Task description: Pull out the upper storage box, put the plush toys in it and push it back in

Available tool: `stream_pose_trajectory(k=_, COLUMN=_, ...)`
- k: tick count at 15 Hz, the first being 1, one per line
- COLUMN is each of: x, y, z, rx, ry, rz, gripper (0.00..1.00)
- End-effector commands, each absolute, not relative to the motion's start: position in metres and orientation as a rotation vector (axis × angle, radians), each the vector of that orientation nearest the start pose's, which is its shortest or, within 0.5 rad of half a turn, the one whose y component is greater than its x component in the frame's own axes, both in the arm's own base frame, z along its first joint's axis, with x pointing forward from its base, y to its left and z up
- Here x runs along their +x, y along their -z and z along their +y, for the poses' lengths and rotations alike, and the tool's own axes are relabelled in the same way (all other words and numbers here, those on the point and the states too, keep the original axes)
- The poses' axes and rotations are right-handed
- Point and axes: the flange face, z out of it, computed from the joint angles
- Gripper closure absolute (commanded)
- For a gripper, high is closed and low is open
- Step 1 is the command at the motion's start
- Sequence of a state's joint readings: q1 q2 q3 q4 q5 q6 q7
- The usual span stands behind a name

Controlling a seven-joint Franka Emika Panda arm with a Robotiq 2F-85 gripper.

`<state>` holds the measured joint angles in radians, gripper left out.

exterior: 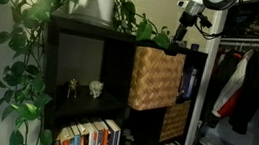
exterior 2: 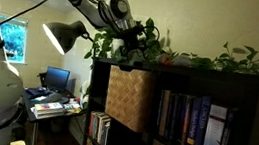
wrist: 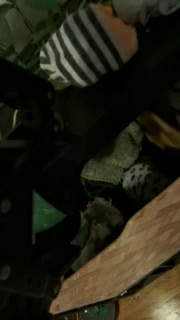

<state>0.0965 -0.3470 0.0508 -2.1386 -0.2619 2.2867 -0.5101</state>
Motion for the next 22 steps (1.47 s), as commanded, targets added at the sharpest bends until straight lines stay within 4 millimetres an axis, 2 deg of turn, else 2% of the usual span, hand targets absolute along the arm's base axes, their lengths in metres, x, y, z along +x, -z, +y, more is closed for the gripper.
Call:
stream_pose_trajectory(k=1, x=0.488, y=-0.620, z=0.046, rx=-3.230, ry=0.824, rz=-1.229, gripper=0.00)
stream_pose_trajectory(k=6, x=0.499, y=-0.631, z=0.018, rx=-3.284, ry=0.927, rz=-1.194, gripper=0.00)
stream_pose_trajectory(k=9, x=0.510, y=-0.631, z=0.006, rx=-3.276, ry=1.013, rz=-1.127, gripper=0.00)
stream_pose_trajectory(k=16, x=0.543, y=-0.626, z=-0.013, rx=-3.233, ry=1.217, rz=-1.024, gripper=0.00)
stream_pose_trajectory(k=22, x=0.568, y=-0.613, z=-0.023, rx=-3.237, ry=1.230, rz=-1.002, gripper=0.00)
